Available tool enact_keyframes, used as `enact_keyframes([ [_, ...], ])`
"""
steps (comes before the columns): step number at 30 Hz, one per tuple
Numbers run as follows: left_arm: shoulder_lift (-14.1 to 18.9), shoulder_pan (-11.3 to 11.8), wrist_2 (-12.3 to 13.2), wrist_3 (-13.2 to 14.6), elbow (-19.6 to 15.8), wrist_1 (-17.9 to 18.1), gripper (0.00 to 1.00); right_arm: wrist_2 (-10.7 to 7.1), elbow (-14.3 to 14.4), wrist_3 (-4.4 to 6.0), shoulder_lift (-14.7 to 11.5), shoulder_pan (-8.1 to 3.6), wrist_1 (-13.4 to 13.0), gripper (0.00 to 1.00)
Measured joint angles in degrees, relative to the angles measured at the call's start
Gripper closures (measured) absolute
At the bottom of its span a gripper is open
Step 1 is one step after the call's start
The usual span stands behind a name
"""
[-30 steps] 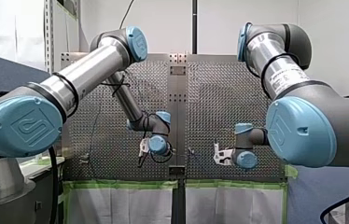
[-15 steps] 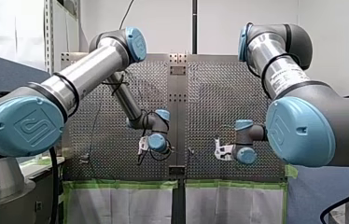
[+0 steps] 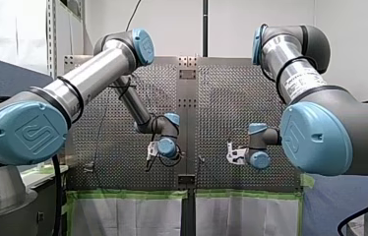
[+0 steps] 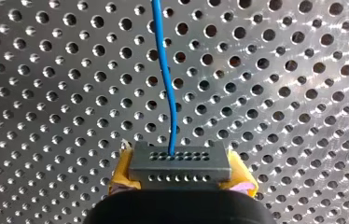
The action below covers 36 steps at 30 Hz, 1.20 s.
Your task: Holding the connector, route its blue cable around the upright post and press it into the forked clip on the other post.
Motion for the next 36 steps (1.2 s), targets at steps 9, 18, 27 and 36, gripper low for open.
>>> enact_keyframes([
  [9, 0.0, 0.0, -0.05, -0.02, 1.45, -1.16, 1.0, -1.21, -0.98, 0.61, 0.01, -0.37, 0.04, 1.0],
  [18, 0.0, 0.0, -0.15, -0.02, 2.32, -2.08, 1.0, -1.97, -1.27, 1.11, 0.01, -0.74, -0.07, 1.0],
  [27, 0.01, 0.0, -0.17, -0.14, 2.45, -2.2, 1.0, -2.74, -1.41, 1.46, 0.01, -1.09, -0.11, 1.0],
  [36, 0.02, -0.25, -0.19, -0.24, 2.47, -2.66, 0.56, -3.21, -1.43, 1.49, 0.03, -1.21, -0.06, 1.0],
])
